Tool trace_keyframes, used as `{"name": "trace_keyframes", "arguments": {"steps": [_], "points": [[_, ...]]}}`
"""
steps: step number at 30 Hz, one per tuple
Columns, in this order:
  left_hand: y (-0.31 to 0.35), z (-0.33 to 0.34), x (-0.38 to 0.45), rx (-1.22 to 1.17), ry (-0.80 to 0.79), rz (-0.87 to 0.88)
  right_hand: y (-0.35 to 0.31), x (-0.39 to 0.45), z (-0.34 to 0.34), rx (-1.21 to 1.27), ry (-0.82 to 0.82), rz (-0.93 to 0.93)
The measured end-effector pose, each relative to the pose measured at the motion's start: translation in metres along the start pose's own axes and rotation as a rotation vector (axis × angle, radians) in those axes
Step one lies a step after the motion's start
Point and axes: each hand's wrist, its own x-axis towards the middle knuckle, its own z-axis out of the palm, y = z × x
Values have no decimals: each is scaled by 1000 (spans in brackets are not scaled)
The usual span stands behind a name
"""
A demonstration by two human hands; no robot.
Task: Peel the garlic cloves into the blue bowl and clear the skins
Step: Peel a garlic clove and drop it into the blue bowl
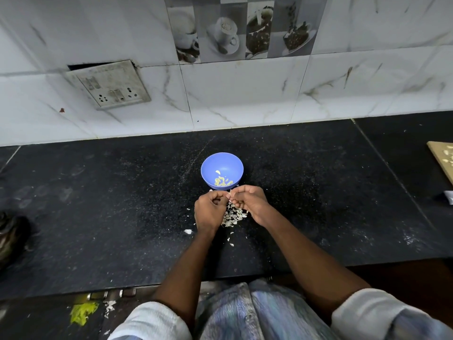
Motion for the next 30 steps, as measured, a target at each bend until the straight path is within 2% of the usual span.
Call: {"name": "trace_keyframes", "arguments": {"steps": [10,20,25,30], "points": [[8,-2,-1,49,20,189,-5,-5,0,5,-56,11],[4,-1,4,-20,34,98,-10,1,2,-176,-12,-79],[7,-4,7,100,15,191,-12,6,2,-209,-8,-87],[5,-1,12,160,-9,208,-12,12,0,-240,-2,-77]]}}
